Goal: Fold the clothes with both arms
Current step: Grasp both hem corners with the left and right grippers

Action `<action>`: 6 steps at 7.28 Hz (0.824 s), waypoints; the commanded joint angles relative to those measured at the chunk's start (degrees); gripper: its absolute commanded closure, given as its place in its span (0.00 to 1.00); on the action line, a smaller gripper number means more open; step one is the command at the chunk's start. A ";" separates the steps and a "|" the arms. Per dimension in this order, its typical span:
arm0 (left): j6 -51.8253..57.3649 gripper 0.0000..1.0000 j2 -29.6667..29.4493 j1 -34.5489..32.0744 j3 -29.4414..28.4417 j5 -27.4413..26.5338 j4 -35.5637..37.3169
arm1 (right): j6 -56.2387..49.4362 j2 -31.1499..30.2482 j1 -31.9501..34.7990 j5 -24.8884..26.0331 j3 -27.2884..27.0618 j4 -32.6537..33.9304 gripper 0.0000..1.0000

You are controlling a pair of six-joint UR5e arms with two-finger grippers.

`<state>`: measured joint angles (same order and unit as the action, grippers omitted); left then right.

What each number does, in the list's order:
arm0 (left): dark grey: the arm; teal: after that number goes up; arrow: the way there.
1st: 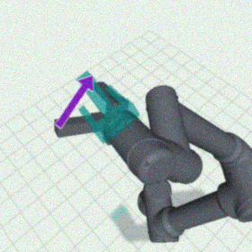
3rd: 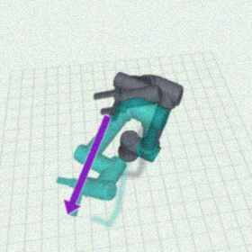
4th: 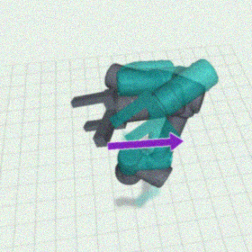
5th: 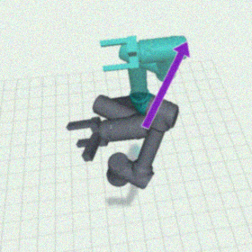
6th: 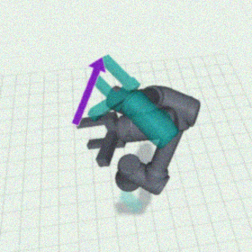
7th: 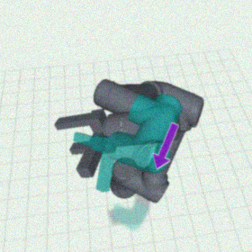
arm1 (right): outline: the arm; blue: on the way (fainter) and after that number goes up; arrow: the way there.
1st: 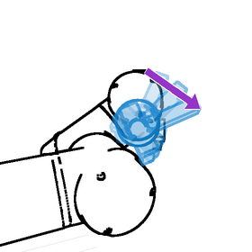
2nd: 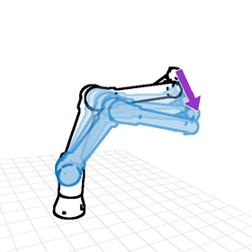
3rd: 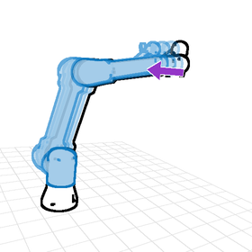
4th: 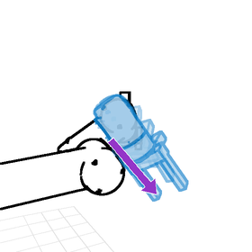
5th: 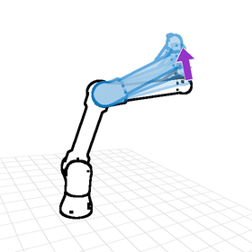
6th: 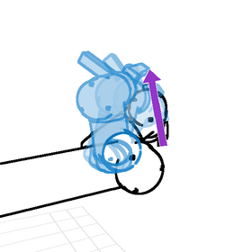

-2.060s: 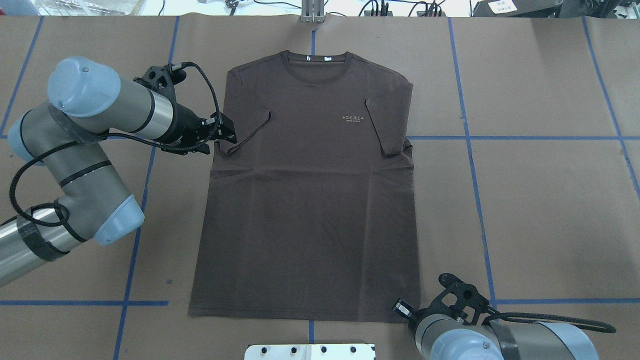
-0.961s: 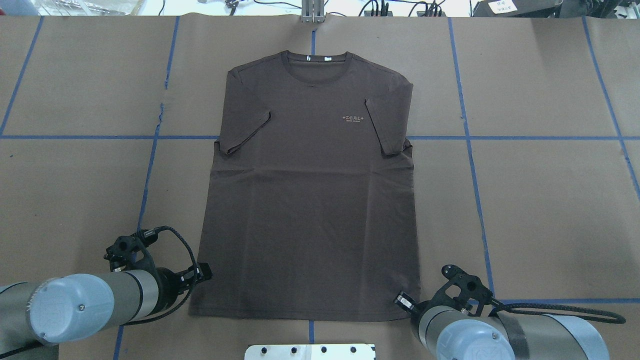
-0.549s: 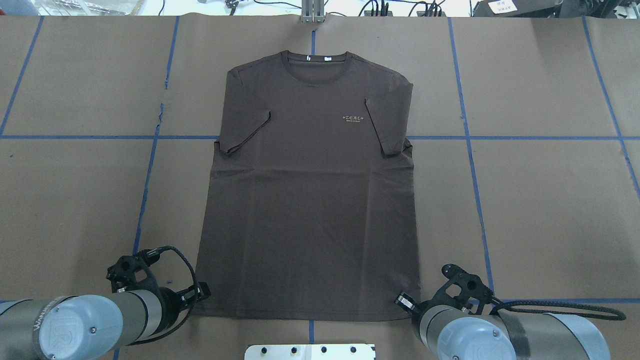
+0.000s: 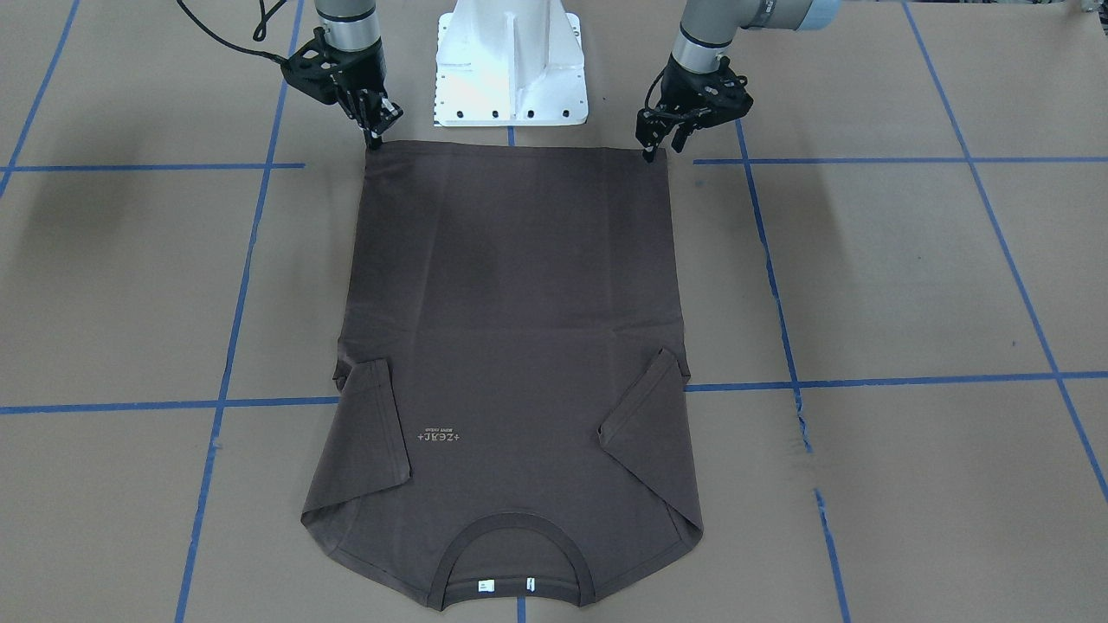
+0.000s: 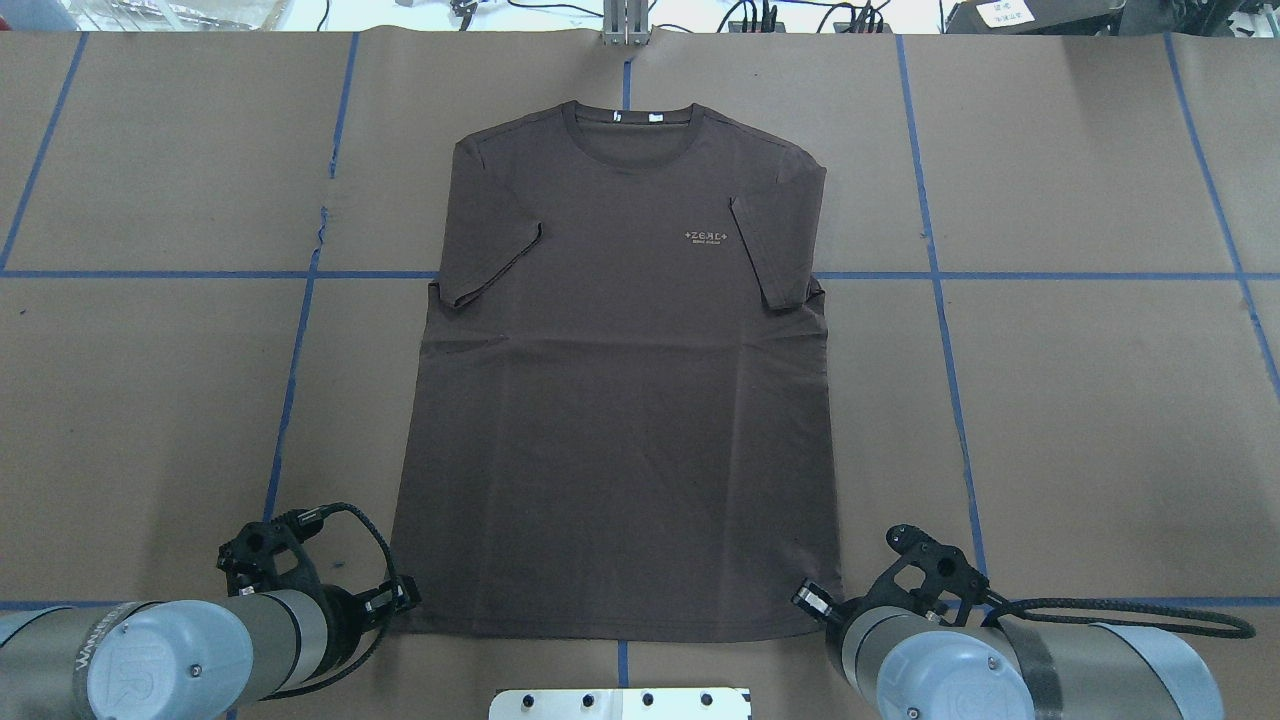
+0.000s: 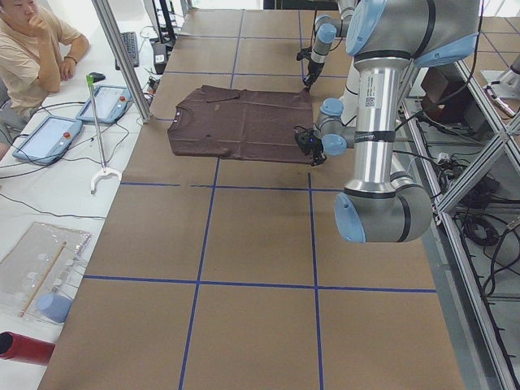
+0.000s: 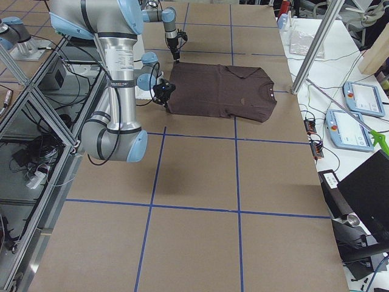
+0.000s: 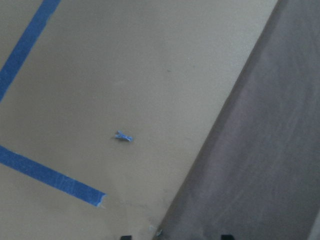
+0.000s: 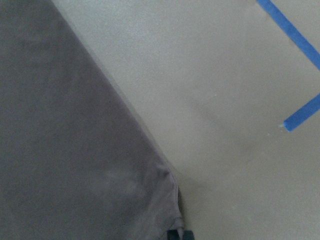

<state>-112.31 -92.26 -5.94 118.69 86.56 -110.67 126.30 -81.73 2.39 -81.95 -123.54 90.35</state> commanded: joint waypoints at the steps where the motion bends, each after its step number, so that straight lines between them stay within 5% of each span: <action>1: 0.16 0.38 -0.03 0.05 -0.21 0.27 0.01 | 0.00 -0.01 0.07 0.04 -0.04 0.00 1.00; 6: 0.25 0.45 -0.29 0.84 -0.39 0.36 0.10 | 0.00 0.08 0.07 0.21 -0.04 -0.09 1.00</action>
<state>-112.04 -92.45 -5.32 118.38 86.91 -110.60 126.31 -81.61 2.49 -81.80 -123.56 90.27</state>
